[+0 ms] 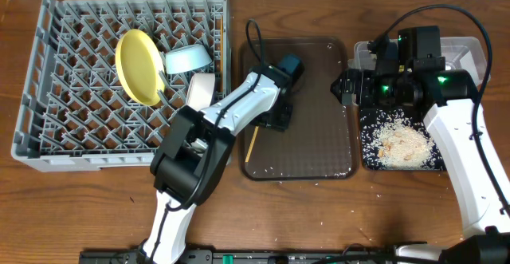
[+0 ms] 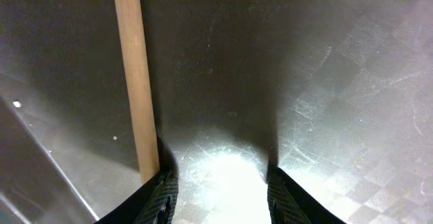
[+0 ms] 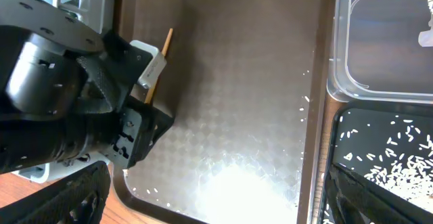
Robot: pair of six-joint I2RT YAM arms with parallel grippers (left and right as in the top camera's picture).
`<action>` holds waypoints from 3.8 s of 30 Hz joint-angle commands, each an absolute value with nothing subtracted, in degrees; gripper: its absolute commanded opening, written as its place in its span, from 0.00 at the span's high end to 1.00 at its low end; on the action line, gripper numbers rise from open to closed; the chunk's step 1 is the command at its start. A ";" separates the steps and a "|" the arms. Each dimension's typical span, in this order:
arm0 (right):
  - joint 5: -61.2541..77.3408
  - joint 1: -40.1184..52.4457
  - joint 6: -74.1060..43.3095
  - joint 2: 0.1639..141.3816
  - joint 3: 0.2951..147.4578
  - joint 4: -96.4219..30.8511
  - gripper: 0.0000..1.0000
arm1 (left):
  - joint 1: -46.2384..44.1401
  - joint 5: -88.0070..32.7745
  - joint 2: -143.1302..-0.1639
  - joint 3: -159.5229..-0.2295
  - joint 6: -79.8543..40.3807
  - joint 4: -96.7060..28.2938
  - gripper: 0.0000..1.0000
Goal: Sort waste into correct bins and load items into the dishwasher
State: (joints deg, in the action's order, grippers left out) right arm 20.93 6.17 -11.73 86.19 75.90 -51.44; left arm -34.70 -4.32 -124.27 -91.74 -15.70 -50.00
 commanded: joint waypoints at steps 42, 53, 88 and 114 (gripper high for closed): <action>20.80 6.07 -11.73 85.12 75.99 -51.48 0.01 | -34.26 -4.67 -117.93 -88.44 -11.22 -48.16 0.93; 20.80 6.07 -11.73 85.12 75.99 -51.48 0.01 | -29.04 7.60 -104.68 -97.84 -11.20 -50.74 0.92; 20.80 6.07 -11.73 85.12 75.99 -51.48 0.01 | -16.67 12.97 -108.57 -97.65 -5.65 -33.56 0.38; 20.80 6.07 -11.75 85.12 75.99 -51.48 0.01 | -24.08 12.51 -53.32 -71.22 -27.27 -70.76 0.20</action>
State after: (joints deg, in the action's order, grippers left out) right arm 20.97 6.17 -11.73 86.17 75.90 -51.51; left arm -22.65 12.36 -57.47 -78.76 -20.60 -73.91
